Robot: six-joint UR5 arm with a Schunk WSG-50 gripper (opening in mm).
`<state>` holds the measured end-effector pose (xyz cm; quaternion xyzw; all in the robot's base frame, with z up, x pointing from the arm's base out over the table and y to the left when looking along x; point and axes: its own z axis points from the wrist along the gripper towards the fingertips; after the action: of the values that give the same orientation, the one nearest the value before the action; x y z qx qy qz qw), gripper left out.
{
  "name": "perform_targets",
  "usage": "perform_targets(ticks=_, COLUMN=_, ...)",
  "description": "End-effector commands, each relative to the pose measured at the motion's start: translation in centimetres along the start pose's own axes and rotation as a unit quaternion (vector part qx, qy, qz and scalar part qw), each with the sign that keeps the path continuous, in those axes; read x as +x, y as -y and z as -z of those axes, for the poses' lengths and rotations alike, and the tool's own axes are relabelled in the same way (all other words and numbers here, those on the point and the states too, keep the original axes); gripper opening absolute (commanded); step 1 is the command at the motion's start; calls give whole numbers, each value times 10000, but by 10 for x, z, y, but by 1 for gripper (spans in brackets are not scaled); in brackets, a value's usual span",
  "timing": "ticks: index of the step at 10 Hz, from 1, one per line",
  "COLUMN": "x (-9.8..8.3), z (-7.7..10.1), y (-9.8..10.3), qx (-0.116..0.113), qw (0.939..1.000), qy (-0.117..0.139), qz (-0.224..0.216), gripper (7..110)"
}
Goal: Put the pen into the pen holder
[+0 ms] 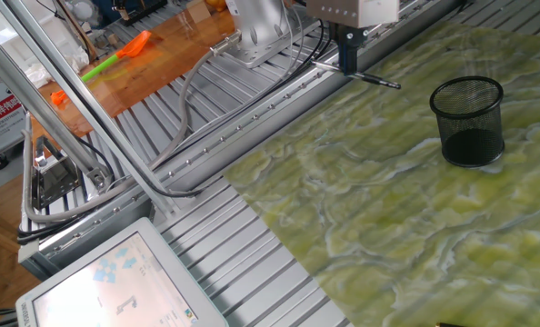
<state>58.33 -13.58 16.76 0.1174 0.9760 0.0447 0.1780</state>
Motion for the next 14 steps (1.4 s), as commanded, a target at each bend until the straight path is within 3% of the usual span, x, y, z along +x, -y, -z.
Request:
perform_targets(ticks=1, x=-10, z=2, y=-6, qx=-151, qw=9984, qy=188, qz=-520, gripper=7)
perform_targets(ticks=5, x=-2, z=2, y=3, qx=44, qw=9998, qy=25, qz=-204, gripper=7)
perform_targets(ticks=7, x=16, z=3, y=3, qx=71, qw=9996, qy=-248, qz=71, gripper=7)
perform_targets(ticks=9, x=46, z=2, y=-17, qx=-22, qw=9991, qy=-387, qz=183, gripper=7)
perform_targets(ticks=10, x=47, z=0, y=-18, qx=-71, qw=9988, qy=-444, qz=179, gripper=7)
perform_targets(ticks=12, x=13, z=3, y=11, qx=-61, qw=9979, qy=-535, qz=348, gripper=7)
perform_targets(ticks=14, x=-1, z=6, y=29, qx=-126, qw=9980, qy=-508, qz=351, gripper=7)
